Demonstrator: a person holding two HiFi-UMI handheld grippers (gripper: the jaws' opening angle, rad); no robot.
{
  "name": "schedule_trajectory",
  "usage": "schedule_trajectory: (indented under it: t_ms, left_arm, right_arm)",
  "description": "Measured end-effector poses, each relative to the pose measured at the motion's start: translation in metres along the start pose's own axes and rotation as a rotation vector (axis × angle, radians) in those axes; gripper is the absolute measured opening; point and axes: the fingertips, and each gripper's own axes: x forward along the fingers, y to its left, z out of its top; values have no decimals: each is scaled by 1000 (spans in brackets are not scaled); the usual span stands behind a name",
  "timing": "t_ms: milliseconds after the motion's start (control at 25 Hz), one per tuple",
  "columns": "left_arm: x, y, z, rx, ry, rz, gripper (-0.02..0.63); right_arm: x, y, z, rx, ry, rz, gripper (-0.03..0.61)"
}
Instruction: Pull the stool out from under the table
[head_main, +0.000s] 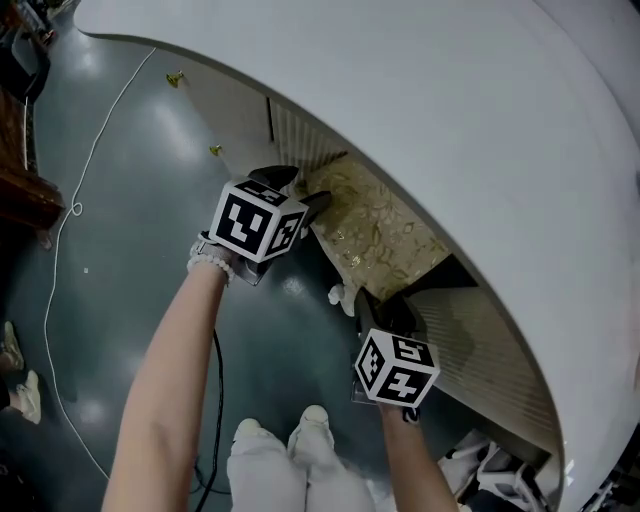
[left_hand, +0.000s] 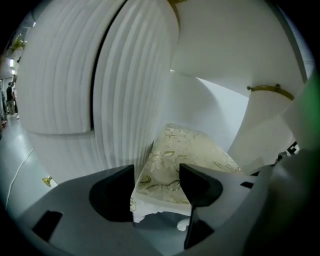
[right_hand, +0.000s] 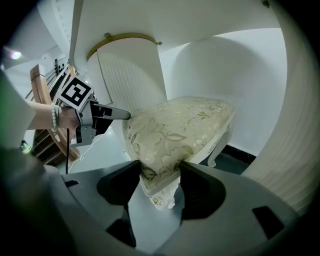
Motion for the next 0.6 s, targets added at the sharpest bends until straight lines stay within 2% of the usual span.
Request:
schedule_trajectory:
  t_ms: [200,360,600]
  left_arm:
    - [6,-3,-5,-53,-2,-38,285]
    - [4,-3,-6,-72,-24,-27,262]
    - [3,-2,-10,-50,-4,-9,242]
  right_arm:
    - [-2,-1,0,2,-1,1,267]
    - [0,1,1,2,7,10,267]
    - [0,4,-1,-9,26,12,257]
